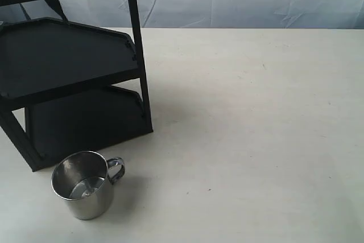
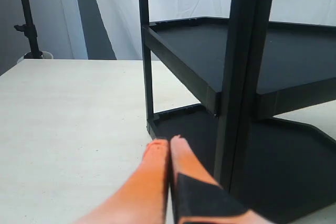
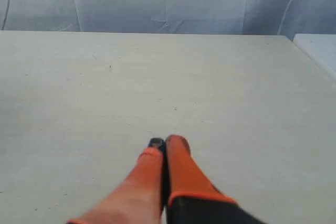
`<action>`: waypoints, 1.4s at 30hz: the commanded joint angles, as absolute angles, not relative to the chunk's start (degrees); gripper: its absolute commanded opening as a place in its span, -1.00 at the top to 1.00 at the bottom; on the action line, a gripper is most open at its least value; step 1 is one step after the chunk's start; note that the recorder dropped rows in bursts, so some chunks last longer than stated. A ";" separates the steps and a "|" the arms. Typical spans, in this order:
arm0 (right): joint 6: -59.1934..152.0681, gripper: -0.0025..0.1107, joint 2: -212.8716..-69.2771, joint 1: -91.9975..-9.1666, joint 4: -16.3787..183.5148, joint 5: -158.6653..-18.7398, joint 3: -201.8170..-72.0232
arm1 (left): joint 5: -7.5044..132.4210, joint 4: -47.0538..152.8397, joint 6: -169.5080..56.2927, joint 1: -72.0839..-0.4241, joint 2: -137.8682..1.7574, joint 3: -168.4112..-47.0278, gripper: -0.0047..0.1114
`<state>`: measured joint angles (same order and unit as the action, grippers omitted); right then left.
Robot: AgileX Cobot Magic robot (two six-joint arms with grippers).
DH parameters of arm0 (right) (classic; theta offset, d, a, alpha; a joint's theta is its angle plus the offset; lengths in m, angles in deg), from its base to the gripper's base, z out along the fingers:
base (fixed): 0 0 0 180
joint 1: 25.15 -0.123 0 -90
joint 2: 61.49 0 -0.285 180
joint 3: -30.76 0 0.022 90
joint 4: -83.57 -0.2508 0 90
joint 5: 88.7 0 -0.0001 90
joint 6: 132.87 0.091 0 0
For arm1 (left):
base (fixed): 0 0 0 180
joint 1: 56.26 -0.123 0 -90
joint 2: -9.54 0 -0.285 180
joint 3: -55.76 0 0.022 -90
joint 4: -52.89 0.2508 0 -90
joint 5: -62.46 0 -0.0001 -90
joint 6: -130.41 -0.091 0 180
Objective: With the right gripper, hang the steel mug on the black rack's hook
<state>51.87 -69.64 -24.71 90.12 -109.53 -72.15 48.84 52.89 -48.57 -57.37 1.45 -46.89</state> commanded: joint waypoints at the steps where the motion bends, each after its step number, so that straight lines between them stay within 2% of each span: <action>1: 51.56 0.96 -69.28 -24.95 97.90 -107.37 -72.02 | 49.24 53.20 -48.63 -57.29 1.76 -47.03 0.89; 5: 51.56 0.96 -69.28 -24.95 104.53 -95.11 -72.02 | 49.24 53.20 -48.63 -57.29 1.76 -47.03 0.89; 12: 51.94 0.96 -69.28 -24.95 103.72 -62.43 -72.02 | 49.24 53.20 -48.63 -57.29 1.76 -47.03 0.89; 15: 61.84 0.96 -69.28 -24.95 102.98 -50.37 -72.02 | 49.24 53.20 -48.63 -57.29 1.76 -47.03 0.89; 17: 76.23 0.96 -69.28 -24.95 98.57 -44.10 -72.02 | 49.24 53.20 -48.63 -57.29 1.76 -47.03 0.89; 18: 90.72 0.96 -69.28 -24.95 89.41 -44.80 -72.02 | 49.24 53.20 -48.63 -57.29 1.76 -47.03 0.89; 19: 95.77 0.96 -69.28 -24.95 83.57 -48.21 -72.02 | 49.24 53.20 -48.63 -57.29 1.76 -47.03 0.89; 20: 100.99 0.97 -69.28 -24.95 73.08 -56.75 -72.02 | 49.24 53.20 -48.63 -57.29 1.76 -47.03 0.89; 22: 100.79 0.97 -69.28 -24.95 63.60 -67.98 -72.02 | 49.24 53.20 -48.63 -57.29 1.76 -47.03 0.89; 25: 100.90 0.97 -69.28 -24.95 58.90 -82.34 -72.02 | 49.24 53.20 -48.63 -57.29 1.76 -47.03 0.89; 29: 100.55 0.97 -69.28 -24.95 60.19 -91.93 -72.02 | 49.24 53.20 -48.63 -57.29 1.76 -47.03 0.89; 38: 100.66 0.97 -69.28 -25.49 59.93 -92.51 -72.02 | 49.24 53.20 -48.63 -57.29 1.76 -47.03 0.89; 42: 93.15 0.97 -69.28 -28.36 64.72 -93.53 -77.19 | 49.24 53.20 -48.63 -57.29 1.76 -47.03 0.89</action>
